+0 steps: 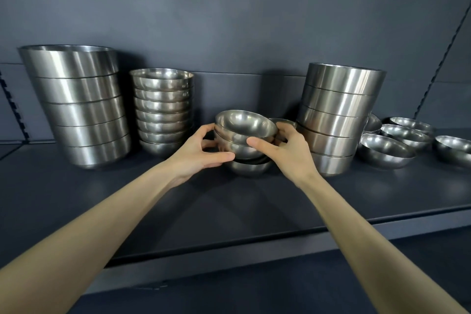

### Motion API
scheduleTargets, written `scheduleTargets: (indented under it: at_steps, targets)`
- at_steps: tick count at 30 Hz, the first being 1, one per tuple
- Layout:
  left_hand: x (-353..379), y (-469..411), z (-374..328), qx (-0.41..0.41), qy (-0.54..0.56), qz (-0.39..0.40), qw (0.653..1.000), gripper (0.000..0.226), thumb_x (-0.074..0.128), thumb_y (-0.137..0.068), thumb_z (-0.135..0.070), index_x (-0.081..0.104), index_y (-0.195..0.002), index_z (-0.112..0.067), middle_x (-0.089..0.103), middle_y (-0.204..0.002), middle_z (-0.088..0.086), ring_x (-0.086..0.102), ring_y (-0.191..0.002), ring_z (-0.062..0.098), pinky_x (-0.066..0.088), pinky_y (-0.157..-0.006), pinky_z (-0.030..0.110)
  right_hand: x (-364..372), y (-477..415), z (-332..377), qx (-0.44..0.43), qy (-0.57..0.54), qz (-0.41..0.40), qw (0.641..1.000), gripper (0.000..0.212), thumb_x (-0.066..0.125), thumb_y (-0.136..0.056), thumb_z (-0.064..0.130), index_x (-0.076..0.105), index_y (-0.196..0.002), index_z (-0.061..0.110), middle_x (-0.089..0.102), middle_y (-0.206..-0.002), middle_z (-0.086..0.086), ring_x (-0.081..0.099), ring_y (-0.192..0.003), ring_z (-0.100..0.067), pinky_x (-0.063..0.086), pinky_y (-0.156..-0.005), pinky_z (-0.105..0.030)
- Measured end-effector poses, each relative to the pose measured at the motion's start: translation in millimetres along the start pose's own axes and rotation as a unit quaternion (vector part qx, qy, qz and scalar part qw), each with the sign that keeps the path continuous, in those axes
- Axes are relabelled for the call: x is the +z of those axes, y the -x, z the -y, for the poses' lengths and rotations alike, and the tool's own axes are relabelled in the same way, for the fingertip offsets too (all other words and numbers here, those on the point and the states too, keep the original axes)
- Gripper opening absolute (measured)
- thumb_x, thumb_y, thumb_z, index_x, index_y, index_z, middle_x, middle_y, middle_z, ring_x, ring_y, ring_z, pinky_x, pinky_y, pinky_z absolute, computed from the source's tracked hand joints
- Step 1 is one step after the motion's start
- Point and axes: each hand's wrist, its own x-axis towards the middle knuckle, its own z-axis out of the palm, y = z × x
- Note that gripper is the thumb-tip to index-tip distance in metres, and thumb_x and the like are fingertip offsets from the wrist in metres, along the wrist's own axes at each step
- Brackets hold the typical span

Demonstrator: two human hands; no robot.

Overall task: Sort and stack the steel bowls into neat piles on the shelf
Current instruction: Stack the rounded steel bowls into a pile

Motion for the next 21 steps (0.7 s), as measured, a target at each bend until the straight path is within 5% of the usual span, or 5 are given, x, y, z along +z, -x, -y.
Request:
scheduleTargets:
  at_steps: [5, 11, 15, 19, 21]
  targets:
    - [-9.0, 18.5, -0.8, 0.002, -0.016, -0.034, 0.999, 0.069, 0.084, -0.065, -0.02, 0.045, -0.117, -0.044, 0.056, -0.119, 0.009, 0.065, -0.105, 0.021, 0.057, -0.081, 0.031, 11.6, 1.1, 7.9, 0.008, -0.004, 0.021, 1.0, 0.06, 0.083, -0.044, 0.057, 0.059, -0.094, 0.035, 0.072, -0.088, 0.024, 0.069, -0.088, 0.002, 0.051, -0.076, -0.014]
    - [-9.9, 29.8, 3.4, 0.012, -0.058, -0.07, 0.996, 0.078, 0.088, -0.056, -0.037, 0.045, -0.121, -0.046, 0.057, -0.113, 0.004, 0.068, -0.096, 0.017, 0.058, -0.075, 0.028, 11.7, 1.0, 12.1, -0.004, -0.011, 0.046, 0.999, 0.075, 0.086, -0.043, 0.055, 0.062, -0.108, 0.025, 0.072, -0.1, 0.005, 0.069, -0.094, -0.006, 0.053, -0.09, -0.026]
    - [-3.8, 32.3, 6.7, 0.013, -0.103, -0.086, 0.991, 0.081, 0.086, -0.064, -0.038, 0.041, -0.131, -0.04, 0.059, -0.11, 0.0, 0.068, -0.092, 0.012, 0.058, -0.072, 0.027, 6.9, -0.1, 10.4, 0.007, -0.008, 0.049, 0.999, 0.071, 0.087, -0.034, 0.059, 0.056, -0.094, 0.033, 0.069, -0.092, 0.015, 0.069, -0.091, -0.002, 0.052, -0.085, -0.02]
    - [0.9, 34.8, 3.5, 0.011, -0.122, -0.091, 0.988, 0.08, 0.086, -0.065, -0.036, 0.042, -0.132, -0.035, 0.058, -0.107, -0.001, 0.067, -0.093, 0.014, 0.058, -0.072, 0.028, 4.0, 2.3, 7.0, 0.013, -0.019, 0.044, 0.999, 0.101, 0.084, -0.027, 0.067, 0.05, -0.114, 0.029, 0.063, -0.107, 0.017, 0.066, -0.099, -0.003, 0.05, -0.089, -0.021]
    - [2.3, 35.3, 2.2, 0.009, -0.126, -0.095, 0.987, 0.077, 0.086, -0.065, -0.034, 0.044, -0.13, -0.034, 0.058, -0.106, 0.0, 0.067, -0.095, 0.017, 0.059, -0.073, 0.029, 3.4, 2.9, 7.1, 0.013, -0.017, 0.048, 0.999, 0.096, 0.084, -0.026, 0.068, 0.055, -0.107, 0.027, 0.066, -0.107, 0.014, 0.068, -0.099, -0.006, 0.051, -0.09, -0.024]
